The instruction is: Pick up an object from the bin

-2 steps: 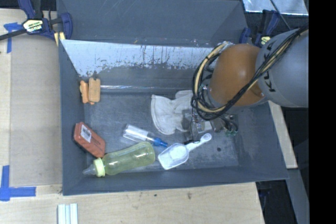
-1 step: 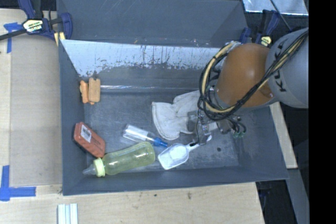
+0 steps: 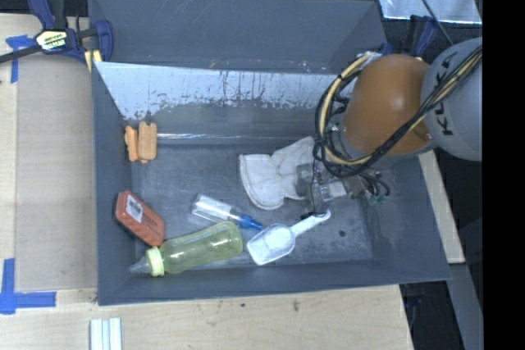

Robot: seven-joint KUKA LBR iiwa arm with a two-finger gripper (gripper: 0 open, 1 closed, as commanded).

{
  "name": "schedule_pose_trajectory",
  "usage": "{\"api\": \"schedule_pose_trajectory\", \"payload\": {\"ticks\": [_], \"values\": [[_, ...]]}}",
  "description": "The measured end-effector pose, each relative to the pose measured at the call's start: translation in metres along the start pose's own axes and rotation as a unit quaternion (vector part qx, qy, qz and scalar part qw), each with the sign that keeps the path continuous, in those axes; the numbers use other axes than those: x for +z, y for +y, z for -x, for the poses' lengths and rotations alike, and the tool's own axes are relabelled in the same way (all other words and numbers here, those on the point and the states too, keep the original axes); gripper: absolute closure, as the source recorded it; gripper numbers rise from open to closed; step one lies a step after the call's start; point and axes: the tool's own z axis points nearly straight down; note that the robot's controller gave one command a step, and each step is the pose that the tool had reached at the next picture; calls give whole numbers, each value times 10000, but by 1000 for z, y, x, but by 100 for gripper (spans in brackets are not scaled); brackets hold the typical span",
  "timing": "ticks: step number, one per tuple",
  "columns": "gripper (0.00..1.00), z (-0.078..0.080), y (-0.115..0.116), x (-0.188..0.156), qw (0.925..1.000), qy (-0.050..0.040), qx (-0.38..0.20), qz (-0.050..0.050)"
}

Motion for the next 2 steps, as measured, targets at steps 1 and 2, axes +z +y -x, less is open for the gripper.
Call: {"api": "schedule_pose_trajectory", "payload": {"ticks": [1,2], "values": [[100,4,-10,-20,10000,-5,-79,2],[100,-2,-41,-111,9996,-2,-275,3]]}}
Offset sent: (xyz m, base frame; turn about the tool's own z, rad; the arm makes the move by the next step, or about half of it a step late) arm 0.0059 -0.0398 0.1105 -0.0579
